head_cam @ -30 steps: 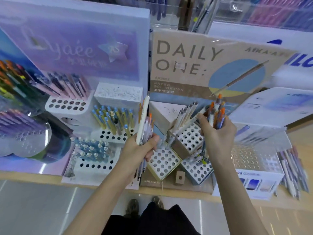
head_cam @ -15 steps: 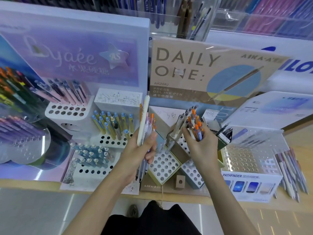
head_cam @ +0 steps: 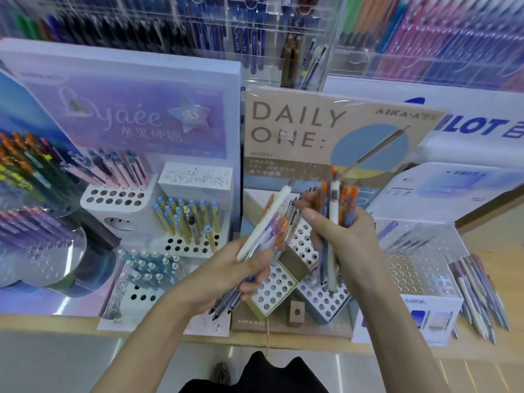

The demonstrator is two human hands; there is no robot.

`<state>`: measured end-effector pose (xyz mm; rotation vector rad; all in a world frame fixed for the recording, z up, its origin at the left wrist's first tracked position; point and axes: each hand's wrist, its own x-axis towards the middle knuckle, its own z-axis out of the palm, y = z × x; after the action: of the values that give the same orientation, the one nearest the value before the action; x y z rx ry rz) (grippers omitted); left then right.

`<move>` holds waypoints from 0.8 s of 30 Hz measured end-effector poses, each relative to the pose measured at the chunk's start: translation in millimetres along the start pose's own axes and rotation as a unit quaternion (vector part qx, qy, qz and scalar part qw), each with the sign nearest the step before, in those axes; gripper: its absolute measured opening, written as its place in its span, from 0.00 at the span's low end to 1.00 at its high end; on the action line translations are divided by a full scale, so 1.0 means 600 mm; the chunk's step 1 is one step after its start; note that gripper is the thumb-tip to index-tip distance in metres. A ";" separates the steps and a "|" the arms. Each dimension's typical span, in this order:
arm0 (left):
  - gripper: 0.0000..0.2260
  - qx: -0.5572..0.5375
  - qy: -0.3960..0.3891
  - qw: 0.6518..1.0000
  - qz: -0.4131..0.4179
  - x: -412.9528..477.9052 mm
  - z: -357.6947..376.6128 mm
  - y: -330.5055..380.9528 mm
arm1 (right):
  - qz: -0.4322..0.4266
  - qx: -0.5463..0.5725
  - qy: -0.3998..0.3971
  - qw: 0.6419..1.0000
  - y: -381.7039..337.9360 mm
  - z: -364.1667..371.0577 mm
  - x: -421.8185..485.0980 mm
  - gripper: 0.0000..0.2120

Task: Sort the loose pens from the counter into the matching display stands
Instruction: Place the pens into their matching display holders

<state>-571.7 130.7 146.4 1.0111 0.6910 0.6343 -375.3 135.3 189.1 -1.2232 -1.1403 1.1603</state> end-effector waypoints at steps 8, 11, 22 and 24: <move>0.07 0.091 0.027 0.995 -0.010 0.002 0.015 0.006 | 0.020 0.047 -0.004 0.999 -0.007 0.026 -0.005 0.06; 0.09 0.119 0.045 0.992 0.002 0.006 0.019 -0.002 | 0.015 0.048 0.024 0.998 0.003 0.022 -0.010 0.06; 0.15 0.215 0.084 0.973 -0.015 0.035 0.031 -0.018 | -0.011 0.071 0.056 0.996 0.010 -0.001 0.005 0.08; 0.18 0.253 0.112 0.961 0.004 0.042 0.035 -0.021 | 0.010 0.059 0.079 0.995 0.015 0.002 0.010 0.10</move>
<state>-537.7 133.5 137.1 1.4268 1.0843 0.5970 -376.2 141.7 180.1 -1.2143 -0.9298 1.1097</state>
